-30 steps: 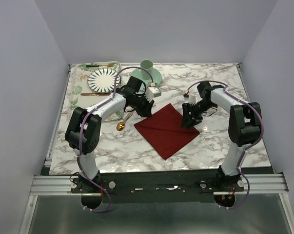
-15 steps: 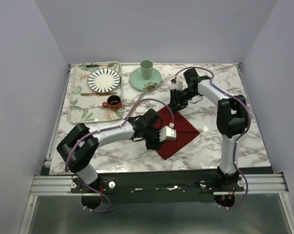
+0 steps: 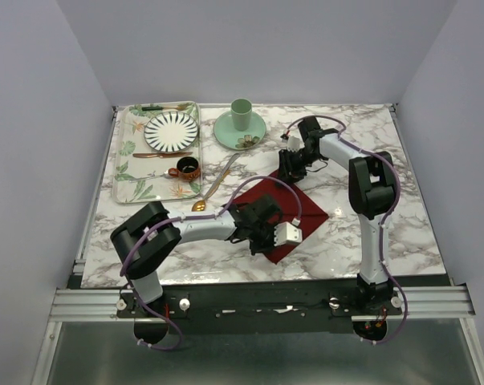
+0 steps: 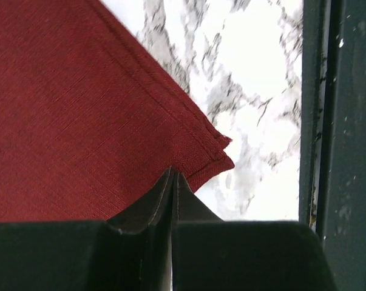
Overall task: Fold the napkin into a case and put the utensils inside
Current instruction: Pick up the upper triangle-folded napkin from the center of the board.
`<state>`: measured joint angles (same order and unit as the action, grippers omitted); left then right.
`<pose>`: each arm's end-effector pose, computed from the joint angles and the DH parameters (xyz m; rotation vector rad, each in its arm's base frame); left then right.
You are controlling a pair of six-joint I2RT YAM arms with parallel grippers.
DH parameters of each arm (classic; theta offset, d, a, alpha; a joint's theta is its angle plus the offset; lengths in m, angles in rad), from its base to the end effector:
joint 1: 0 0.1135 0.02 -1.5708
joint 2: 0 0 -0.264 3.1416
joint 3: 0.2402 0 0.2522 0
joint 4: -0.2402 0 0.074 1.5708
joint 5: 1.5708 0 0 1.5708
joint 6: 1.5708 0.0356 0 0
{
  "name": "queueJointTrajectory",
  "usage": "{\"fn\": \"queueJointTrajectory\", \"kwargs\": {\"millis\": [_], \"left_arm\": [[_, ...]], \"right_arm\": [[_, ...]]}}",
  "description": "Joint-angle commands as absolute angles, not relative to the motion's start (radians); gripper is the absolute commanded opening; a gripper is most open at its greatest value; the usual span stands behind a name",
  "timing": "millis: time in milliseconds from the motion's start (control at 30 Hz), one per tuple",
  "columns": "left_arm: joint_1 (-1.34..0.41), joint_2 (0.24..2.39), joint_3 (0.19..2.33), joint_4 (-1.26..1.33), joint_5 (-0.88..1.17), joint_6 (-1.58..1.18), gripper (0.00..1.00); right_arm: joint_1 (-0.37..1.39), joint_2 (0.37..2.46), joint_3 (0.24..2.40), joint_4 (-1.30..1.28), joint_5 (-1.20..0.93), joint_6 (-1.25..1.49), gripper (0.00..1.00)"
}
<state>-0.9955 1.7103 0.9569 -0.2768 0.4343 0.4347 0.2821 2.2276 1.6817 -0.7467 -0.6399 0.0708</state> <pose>0.1676 -0.2860 0.1600 1.8532 1.8877 -0.7623 0.4262 0.1456 0.1481 -0.4275 2.7908 0.9893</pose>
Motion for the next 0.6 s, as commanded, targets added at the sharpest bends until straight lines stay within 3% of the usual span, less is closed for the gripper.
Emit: {"fn": "queueJointTrajectory", "kwargs": {"millis": [0, 367, 567], "left_arm": [[-1.048, 1.775, 0.982, -0.340, 0.420, 0.446, 0.09], [-1.134, 1.786, 0.983, -0.376, 0.445, 0.436, 0.09], [-1.080, 1.672, 1.023, -0.345, 0.489, 0.320, 0.41]], "right_arm": [[0.288, 2.270, 1.709, -0.713, -0.563, 0.072, 0.40], [0.321, 2.269, 1.704, -0.732, -0.596, 0.029, 0.40], [0.409, 2.235, 1.686, -0.745, -0.656, -0.063, 0.40]]}}
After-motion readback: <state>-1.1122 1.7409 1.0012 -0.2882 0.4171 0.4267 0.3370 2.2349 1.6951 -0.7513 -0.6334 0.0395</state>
